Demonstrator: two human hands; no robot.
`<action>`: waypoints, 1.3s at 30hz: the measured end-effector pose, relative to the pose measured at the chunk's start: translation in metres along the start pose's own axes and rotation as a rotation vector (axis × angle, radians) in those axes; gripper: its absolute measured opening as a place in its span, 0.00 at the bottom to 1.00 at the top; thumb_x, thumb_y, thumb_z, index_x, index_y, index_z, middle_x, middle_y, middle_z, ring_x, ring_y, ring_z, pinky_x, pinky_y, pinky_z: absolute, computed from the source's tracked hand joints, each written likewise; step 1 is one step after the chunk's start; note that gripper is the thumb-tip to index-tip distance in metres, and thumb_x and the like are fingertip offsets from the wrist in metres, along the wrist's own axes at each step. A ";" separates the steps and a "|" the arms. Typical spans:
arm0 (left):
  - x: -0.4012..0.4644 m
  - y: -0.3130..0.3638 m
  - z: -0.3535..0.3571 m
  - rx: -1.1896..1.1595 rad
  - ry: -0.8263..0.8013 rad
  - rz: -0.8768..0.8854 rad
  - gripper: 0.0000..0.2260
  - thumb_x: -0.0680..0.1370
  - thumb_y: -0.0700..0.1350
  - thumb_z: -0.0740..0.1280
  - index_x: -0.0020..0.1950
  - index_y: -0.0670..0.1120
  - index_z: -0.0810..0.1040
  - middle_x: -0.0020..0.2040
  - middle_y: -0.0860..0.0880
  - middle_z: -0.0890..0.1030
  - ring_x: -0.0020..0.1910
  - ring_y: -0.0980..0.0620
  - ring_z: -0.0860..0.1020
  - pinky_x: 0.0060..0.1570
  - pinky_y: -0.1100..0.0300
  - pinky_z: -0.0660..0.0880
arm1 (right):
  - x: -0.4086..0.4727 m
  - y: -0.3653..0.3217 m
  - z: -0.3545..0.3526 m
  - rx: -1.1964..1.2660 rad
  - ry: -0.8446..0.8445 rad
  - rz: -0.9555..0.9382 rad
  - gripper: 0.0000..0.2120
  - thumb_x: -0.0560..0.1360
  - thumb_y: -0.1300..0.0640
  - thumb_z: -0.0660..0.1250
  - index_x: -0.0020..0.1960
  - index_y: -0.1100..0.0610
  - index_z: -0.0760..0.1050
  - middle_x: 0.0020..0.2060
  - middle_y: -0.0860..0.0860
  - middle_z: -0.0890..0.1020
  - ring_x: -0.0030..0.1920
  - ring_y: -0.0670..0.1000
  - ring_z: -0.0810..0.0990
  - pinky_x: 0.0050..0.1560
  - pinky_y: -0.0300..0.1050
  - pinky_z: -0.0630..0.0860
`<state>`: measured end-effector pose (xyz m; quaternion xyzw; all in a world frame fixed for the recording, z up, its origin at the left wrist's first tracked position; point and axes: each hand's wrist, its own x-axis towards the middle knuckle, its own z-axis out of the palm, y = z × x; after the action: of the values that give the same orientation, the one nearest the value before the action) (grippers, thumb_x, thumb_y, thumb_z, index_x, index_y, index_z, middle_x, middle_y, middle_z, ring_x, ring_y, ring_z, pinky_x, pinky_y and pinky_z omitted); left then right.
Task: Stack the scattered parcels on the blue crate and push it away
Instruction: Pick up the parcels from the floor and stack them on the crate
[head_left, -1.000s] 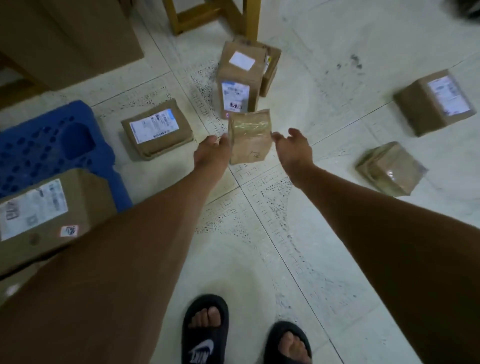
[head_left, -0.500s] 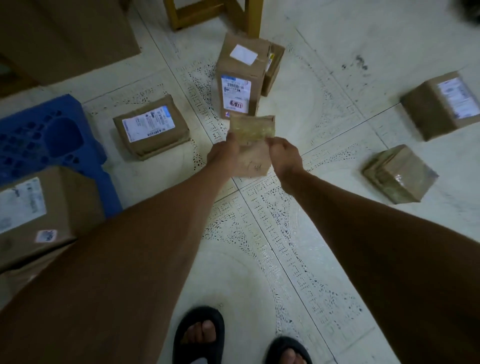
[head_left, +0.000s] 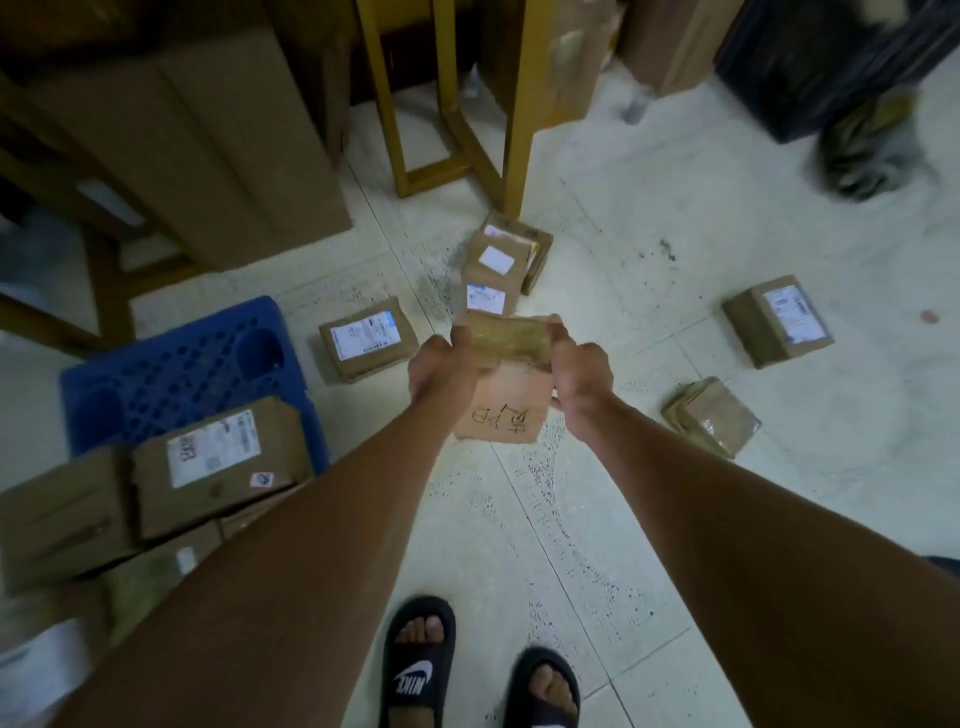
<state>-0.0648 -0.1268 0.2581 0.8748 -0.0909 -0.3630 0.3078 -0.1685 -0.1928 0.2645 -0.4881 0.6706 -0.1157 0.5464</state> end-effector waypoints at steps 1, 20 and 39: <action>-0.005 0.008 -0.010 -0.021 0.011 -0.011 0.29 0.81 0.60 0.49 0.67 0.40 0.73 0.64 0.39 0.77 0.60 0.40 0.76 0.58 0.53 0.72 | -0.008 -0.013 -0.005 -0.019 0.002 0.009 0.36 0.69 0.30 0.58 0.57 0.61 0.75 0.52 0.57 0.82 0.51 0.59 0.81 0.55 0.57 0.79; -0.079 -0.054 -0.102 -0.322 -0.178 -0.355 0.17 0.73 0.56 0.65 0.55 0.45 0.76 0.49 0.42 0.80 0.44 0.43 0.80 0.49 0.50 0.80 | -0.097 -0.011 0.018 -0.161 -0.304 0.126 0.19 0.68 0.48 0.66 0.53 0.59 0.73 0.43 0.55 0.77 0.45 0.57 0.78 0.51 0.55 0.78; -0.048 -0.349 -0.305 0.001 0.080 -0.226 0.09 0.74 0.47 0.72 0.51 0.46 0.76 0.47 0.48 0.81 0.47 0.46 0.80 0.49 0.53 0.79 | -0.268 0.118 0.303 -0.313 -0.590 -0.043 0.23 0.75 0.62 0.69 0.68 0.53 0.69 0.61 0.54 0.80 0.59 0.55 0.80 0.51 0.44 0.78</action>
<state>0.0889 0.3133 0.2420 0.8934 0.0204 -0.3601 0.2680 0.0057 0.1900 0.2353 -0.5928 0.4825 0.1237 0.6329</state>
